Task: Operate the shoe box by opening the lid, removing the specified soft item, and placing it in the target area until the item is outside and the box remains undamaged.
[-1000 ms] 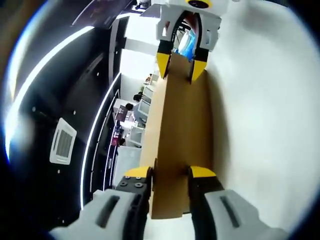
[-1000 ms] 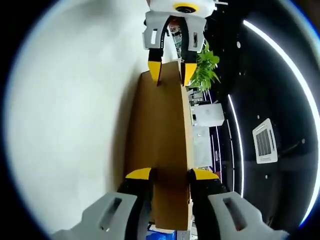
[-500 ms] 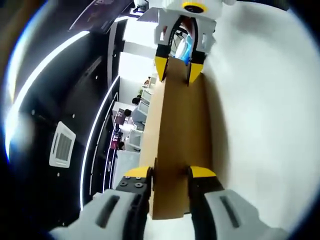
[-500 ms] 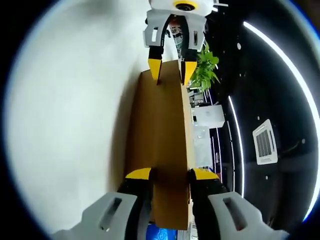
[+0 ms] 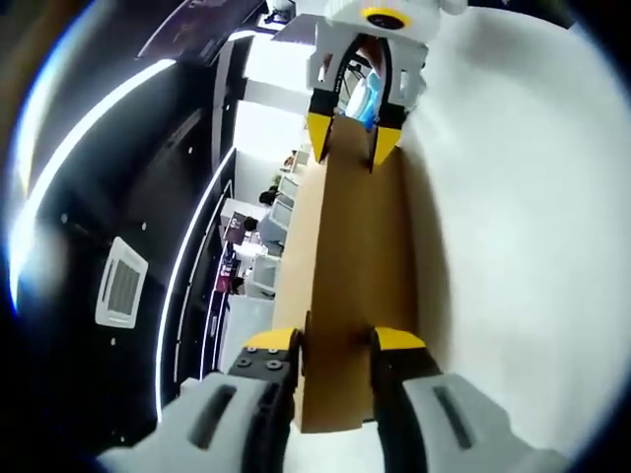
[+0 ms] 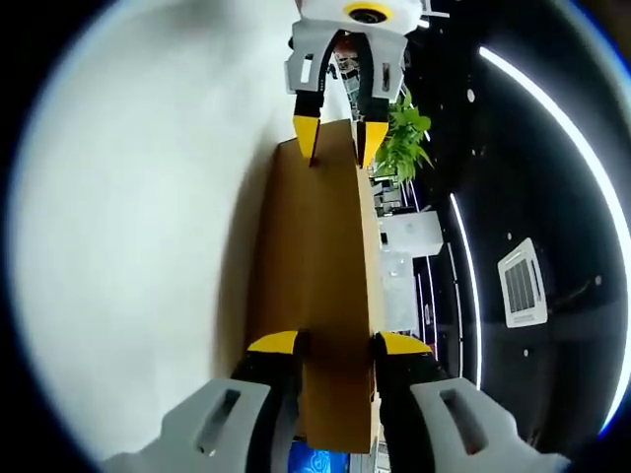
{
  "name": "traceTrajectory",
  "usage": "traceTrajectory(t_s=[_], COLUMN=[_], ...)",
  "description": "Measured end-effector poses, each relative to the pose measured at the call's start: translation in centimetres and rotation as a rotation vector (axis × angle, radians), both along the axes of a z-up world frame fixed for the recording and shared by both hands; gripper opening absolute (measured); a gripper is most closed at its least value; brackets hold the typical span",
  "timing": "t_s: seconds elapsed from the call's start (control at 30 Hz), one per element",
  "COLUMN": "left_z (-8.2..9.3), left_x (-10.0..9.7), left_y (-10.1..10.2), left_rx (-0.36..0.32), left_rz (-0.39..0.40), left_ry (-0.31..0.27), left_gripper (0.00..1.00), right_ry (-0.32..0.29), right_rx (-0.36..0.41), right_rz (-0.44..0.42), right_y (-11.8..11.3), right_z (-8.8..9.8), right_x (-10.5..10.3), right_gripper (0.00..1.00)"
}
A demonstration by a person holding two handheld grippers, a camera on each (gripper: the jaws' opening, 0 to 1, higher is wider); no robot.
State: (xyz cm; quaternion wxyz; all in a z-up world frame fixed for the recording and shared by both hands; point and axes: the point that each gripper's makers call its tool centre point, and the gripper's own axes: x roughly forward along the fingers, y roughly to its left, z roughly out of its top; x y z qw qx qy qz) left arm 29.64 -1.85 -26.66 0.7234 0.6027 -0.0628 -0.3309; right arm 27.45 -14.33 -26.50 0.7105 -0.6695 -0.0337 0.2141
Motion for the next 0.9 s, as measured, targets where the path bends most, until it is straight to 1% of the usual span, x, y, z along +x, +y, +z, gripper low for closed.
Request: traceTrajectory(t_s=[0.07,0.13,0.2,0.23,0.3,0.33,0.37,0.43,0.47,0.5,0.53,0.6,0.63,0.7,0.73,0.8,0.83,0.87,0.9], left_z=[0.0,0.2,0.3,0.5,1.3,1.4,1.6,2.2,2.3,2.6,2.6,2.6,2.7,2.9,3.1,3.6,3.7,3.9,4.0], left_x=[0.0,-0.3,-0.6,-1.2,-1.9,-2.0,-2.4,-3.7,-4.1,-5.0,-5.6,-7.0,-7.4,-8.0,-8.3,-9.2,-9.4,-10.1,-10.4], left_y=[0.1,0.0,-0.1,-0.5,-0.5,-0.5,-0.6,-0.8,-0.8,-0.8,-0.7,-0.9,-0.9,-0.5,-0.2,0.3,0.5,0.7,0.9], left_rx=[0.013,0.01,0.007,-0.029,-0.11,-0.121,-0.144,-0.205,-0.224,-0.269,-0.293,-0.336,-0.357,-0.396,-0.426,-0.516,-0.539,-0.587,-0.607], left_rz=[-0.012,-0.031,-0.05,-0.08,-0.087,-0.088,-0.099,-0.134,-0.143,-0.152,-0.156,-0.194,-0.206,-0.198,-0.189,-0.175,-0.174,-0.174,-0.172], left_ry=[0.0,0.004,0.009,0.035,0.078,0.087,0.112,0.168,0.185,0.223,0.246,0.294,0.308,0.336,0.356,0.423,0.441,0.481,0.501], left_gripper=[0.29,0.29,0.26,0.26,0.26,0.27,0.28,0.33,0.34,0.36,0.37,0.44,0.46,0.47,0.48,0.53,0.55,0.55,0.54], right_ry=[0.0,0.0,-0.001,-0.002,-0.004,-0.005,-0.007,-0.01,-0.015,-0.015,-0.014,-0.013,-0.014,-0.014,-0.015,-0.015,-0.016,-0.019,-0.021], right_rx=[0.001,0.003,0.004,0.003,0.003,0.002,0.001,-0.008,-0.012,-0.01,-0.009,-0.008,-0.01,-0.011,-0.012,-0.011,-0.012,-0.014,-0.017], right_rz=[-0.002,-0.004,-0.006,-0.006,-0.01,-0.011,-0.013,-0.016,-0.018,-0.02,-0.021,-0.023,-0.025,-0.027,-0.026,-0.029,-0.031,-0.033,-0.033], right_y=[0.0,-0.1,-0.1,-0.1,-0.1,-0.1,-0.1,-0.1,-0.1,-0.1,-0.1,-0.1,-0.1,-0.1,-0.1,-0.3,-0.3,-0.4,-0.4], right_z=[0.0,0.0,-0.1,-0.1,-0.1,-0.1,-0.1,-0.2,-0.1,-0.2,-0.2,-0.2,-0.2,-0.2,-0.2,-0.3,-0.3,-0.4,-0.4], right_x=[0.0,0.1,0.2,0.2,0.2,0.3,0.3,0.3,0.3,0.4,0.5,0.5,0.5,0.5,0.6,0.9,0.9,1.1,1.0], right_gripper=[0.29,0.29,0.29,0.29,0.29,0.29,0.29,0.29,0.29,0.29,0.29,0.29,0.29,0.29,0.29,0.29,0.29,0.29,0.29])
